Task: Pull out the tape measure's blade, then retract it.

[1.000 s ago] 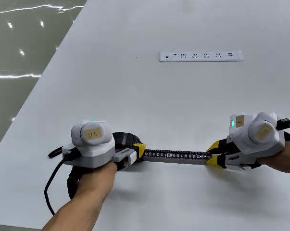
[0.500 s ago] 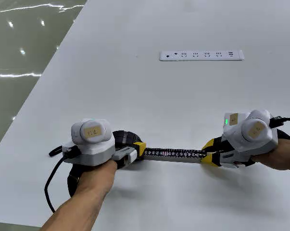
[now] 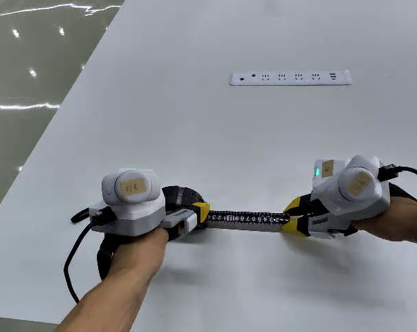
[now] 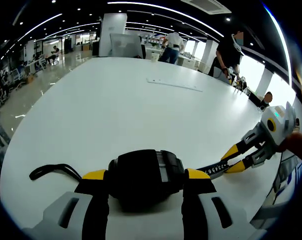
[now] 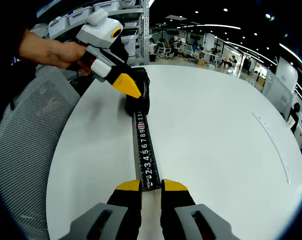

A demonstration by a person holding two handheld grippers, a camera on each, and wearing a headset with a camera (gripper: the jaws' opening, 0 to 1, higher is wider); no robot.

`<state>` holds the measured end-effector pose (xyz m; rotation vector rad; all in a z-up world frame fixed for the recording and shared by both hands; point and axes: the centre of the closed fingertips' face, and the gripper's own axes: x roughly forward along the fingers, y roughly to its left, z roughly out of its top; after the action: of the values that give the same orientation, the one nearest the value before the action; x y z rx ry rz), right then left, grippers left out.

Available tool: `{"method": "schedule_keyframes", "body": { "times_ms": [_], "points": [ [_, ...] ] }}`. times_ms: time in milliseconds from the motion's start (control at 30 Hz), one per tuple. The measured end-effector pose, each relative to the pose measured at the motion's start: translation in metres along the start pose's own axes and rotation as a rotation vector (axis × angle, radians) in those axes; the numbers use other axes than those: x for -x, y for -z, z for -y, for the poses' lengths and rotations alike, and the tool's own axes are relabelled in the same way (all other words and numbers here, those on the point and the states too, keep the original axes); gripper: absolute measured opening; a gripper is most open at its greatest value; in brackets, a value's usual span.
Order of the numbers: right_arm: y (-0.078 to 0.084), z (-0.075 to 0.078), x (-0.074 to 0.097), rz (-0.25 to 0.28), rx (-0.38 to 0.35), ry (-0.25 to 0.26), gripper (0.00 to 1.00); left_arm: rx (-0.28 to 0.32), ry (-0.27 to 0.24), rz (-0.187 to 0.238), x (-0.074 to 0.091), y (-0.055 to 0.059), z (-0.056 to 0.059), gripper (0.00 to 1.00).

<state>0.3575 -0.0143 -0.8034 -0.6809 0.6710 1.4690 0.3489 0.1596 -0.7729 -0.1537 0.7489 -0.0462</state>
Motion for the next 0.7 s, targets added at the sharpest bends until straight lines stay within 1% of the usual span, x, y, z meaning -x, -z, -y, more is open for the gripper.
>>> {"method": "schedule_keyframes", "body": {
  "times_ms": [700],
  "points": [
    [-0.015,-0.004,-0.013,0.012,0.008,-0.017,0.1,0.006,0.007,-0.005,0.0,0.001,0.001,0.53]
  ]
}}
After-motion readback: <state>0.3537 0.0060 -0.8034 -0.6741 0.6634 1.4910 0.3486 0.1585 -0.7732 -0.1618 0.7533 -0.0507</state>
